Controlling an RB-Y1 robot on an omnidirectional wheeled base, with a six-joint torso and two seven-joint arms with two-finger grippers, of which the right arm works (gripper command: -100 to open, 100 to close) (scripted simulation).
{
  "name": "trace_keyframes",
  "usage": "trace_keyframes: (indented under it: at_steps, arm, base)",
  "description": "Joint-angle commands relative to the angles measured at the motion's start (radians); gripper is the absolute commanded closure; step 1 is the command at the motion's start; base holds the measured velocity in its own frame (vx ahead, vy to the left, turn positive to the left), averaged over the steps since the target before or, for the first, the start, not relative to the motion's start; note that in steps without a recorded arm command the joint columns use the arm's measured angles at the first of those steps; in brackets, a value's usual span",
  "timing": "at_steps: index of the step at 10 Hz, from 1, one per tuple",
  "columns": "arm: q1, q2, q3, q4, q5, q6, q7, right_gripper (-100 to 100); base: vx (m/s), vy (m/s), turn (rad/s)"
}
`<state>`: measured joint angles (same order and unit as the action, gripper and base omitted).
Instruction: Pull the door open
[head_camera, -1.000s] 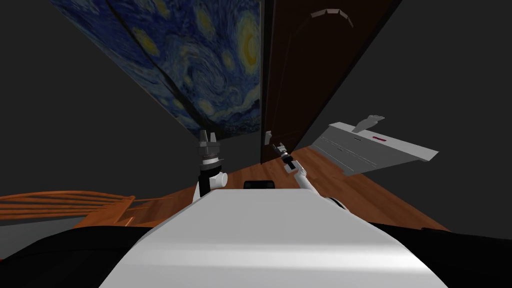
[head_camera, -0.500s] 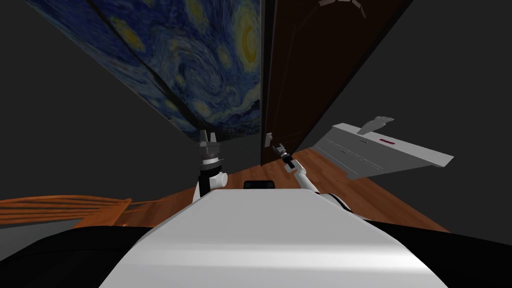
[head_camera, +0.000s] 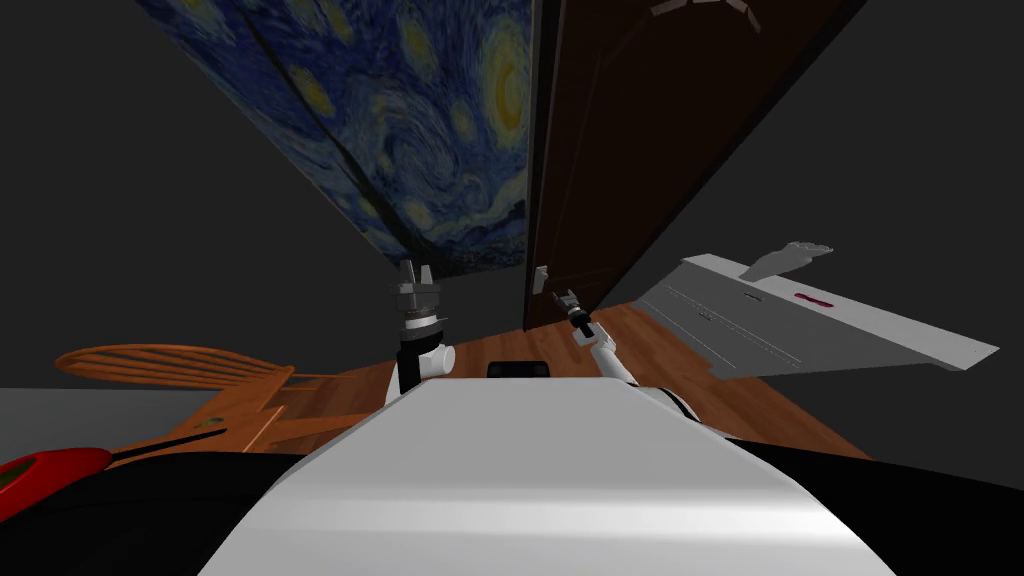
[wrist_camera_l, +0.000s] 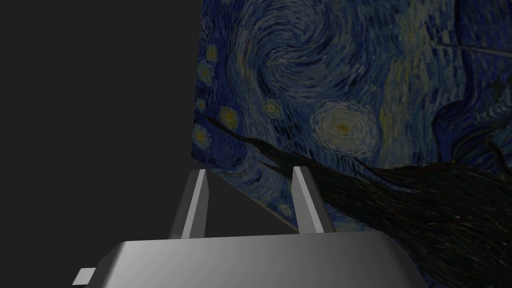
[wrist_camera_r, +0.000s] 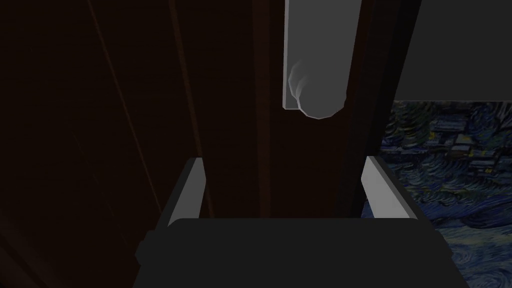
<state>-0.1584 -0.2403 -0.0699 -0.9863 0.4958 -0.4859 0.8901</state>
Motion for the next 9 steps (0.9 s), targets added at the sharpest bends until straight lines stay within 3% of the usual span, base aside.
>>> trace_keyframes:
  at_steps: [1,2,6,9]
  arm:
    - [0.023,0.004,-0.007,-0.036,0.001,0.026,0.003,-100]
    - [0.021,0.016,-0.051,-0.016,-0.006,0.038,0.031,-100]
    - [-0.001,0.047,-0.138,0.018,-0.021,0.060,0.092,-100]
    - [-0.046,0.077,-0.172,0.021,-0.028,0.063,0.123,-100]
  base:
    - [-0.016,-0.067,0.081]
    - [-0.016,-0.067,0.210]
    - [0.028,-0.055,0.255]
    - [0.134,-0.015,0.263]
